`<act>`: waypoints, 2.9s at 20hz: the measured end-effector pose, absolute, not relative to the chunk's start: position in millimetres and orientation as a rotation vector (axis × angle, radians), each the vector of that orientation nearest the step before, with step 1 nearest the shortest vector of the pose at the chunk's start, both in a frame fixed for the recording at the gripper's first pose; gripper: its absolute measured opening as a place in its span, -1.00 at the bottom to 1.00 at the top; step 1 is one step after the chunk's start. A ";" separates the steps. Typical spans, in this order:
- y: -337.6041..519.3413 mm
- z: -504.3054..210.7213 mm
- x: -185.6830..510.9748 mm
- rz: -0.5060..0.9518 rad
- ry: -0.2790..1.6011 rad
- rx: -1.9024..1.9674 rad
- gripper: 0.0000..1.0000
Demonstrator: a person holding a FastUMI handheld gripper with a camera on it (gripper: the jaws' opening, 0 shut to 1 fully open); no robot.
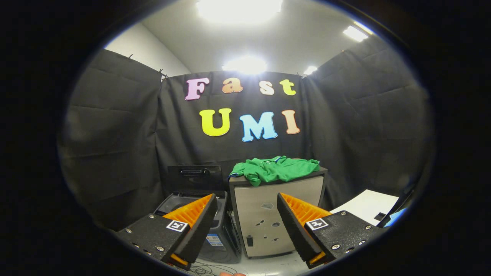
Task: Put the clothes into the washing machine and then close the washing machine lid.
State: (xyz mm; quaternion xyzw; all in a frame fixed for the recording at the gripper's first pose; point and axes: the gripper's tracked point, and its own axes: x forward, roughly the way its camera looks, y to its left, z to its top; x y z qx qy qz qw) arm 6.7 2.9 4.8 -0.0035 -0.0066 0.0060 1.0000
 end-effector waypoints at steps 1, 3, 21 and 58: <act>2.1 3.7 6.5 0.012 -0.011 -0.007 0.92; 3.2 2.9 7.5 0.016 -0.009 -0.006 0.92; -5.6 18.1 32.1 0.013 -0.026 0.011 0.92; -96.7 -28.0 409.0 -0.074 0.560 -0.011 0.94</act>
